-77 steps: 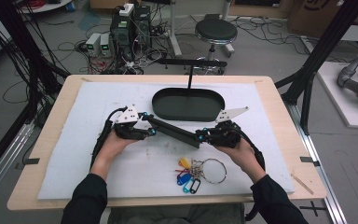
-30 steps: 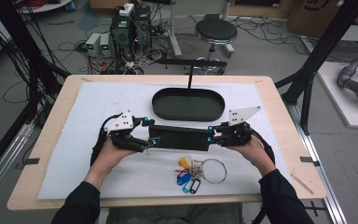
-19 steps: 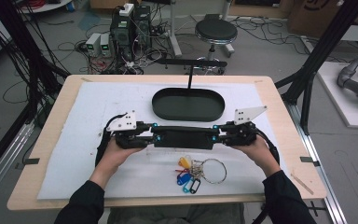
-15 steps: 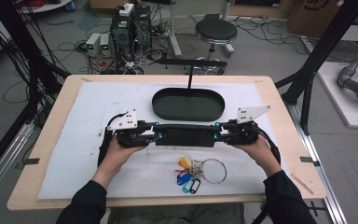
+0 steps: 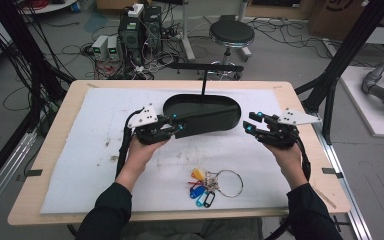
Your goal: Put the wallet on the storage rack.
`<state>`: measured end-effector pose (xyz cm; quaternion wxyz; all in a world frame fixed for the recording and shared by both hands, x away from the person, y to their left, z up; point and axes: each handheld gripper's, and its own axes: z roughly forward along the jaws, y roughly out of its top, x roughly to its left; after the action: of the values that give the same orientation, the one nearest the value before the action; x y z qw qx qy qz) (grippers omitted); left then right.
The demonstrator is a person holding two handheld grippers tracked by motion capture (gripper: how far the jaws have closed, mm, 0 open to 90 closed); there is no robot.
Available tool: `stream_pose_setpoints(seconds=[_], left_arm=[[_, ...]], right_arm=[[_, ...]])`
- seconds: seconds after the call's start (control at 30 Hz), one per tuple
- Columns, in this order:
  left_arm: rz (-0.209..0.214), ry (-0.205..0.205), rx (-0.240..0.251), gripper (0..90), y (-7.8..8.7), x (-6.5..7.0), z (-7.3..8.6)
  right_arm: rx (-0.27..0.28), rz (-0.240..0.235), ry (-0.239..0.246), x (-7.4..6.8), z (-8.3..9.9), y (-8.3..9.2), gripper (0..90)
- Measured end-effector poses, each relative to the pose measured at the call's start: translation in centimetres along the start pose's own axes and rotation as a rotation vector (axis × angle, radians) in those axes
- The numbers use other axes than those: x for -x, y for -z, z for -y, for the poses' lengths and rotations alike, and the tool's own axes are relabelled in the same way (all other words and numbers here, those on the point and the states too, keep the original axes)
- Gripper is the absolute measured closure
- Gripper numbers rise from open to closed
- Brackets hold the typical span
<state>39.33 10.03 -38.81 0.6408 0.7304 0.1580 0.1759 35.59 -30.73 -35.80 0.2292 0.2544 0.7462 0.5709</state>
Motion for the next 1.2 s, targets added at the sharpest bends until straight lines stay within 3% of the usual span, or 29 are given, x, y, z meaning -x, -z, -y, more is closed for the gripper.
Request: stream_pose_setpoints(seconds=[0.07, 0.1, 0.3, 0.47, 0.6, 0.77, 1.2], left_arm=[[-0.028, 0.005, 0.001, 74.6, -0.4, -0.6, 0.0], [-0.039, 0.010, -0.003, 74.6, -0.6, -0.9, -0.1], [-0.088, 0.020, -0.007, 74.6, -1.7, -2.7, -0.1], [-0.102, 0.037, -0.010, 74.6, -3.2, -4.1, 0.2], [-0.116, 0.031, -0.044, 74.6, -4.7, -4.9, 0.6], [-0.131, 0.047, -0.057, 74.6, -6.7, -6.0, 1.9], [-0.163, 0.078, -0.080, 74.3, -7.5, -7.0, 4.0]], right_arm=[[0.017, 0.051, -0.017, 0.3, 0.0, 0.5, 54.0], [0.036, 0.100, -0.031, 0.5, 0.2, 1.0, 53.3], [0.046, 0.148, -0.058, 1.1, 0.7, 1.9, 53.2], [0.052, 0.151, -0.056, 1.3, 0.9, 2.0, 54.7], [0.048, 0.146, -0.051, 1.2, 0.9, 1.9, 54.8], [0.044, 0.149, -0.049, 1.1, 1.0, 1.7, 54.6], [0.049, 0.158, -0.056, 1.3, 1.1, 1.9, 54.8]])
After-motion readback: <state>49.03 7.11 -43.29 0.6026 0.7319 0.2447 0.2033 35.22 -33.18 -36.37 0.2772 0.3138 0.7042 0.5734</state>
